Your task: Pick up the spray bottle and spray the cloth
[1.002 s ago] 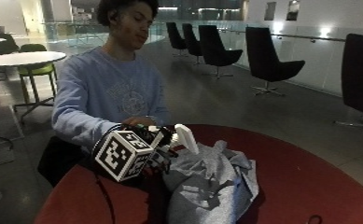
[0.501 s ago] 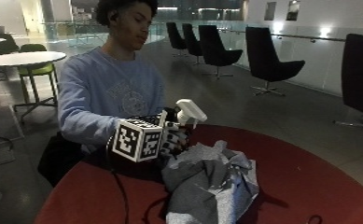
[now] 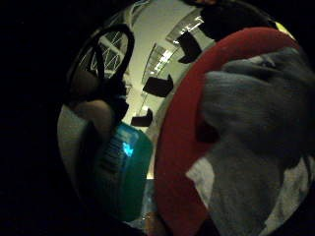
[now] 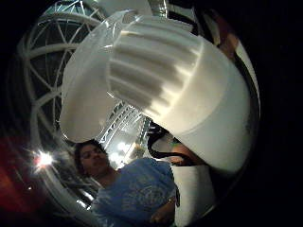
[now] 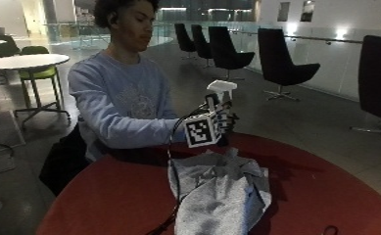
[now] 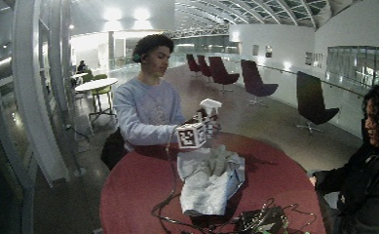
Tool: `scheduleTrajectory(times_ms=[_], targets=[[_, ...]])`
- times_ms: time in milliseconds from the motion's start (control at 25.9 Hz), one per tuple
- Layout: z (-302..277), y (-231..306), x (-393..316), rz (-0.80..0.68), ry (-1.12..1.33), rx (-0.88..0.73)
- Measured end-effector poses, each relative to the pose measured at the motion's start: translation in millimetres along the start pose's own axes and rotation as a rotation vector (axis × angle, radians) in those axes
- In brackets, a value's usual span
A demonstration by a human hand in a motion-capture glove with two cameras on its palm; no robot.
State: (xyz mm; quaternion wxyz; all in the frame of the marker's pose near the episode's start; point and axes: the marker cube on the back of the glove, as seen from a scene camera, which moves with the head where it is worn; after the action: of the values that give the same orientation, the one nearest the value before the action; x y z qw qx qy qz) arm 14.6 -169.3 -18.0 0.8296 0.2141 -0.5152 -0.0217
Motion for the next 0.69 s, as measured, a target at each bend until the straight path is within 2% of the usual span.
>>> scheduleTrajectory(times_ms=[347, 694], targets=[[90.5, -26.4, 45.1, -0.077, 0.026, -0.051], [110.2, -19.7, 63.2, -0.059, 0.018, -0.140]])
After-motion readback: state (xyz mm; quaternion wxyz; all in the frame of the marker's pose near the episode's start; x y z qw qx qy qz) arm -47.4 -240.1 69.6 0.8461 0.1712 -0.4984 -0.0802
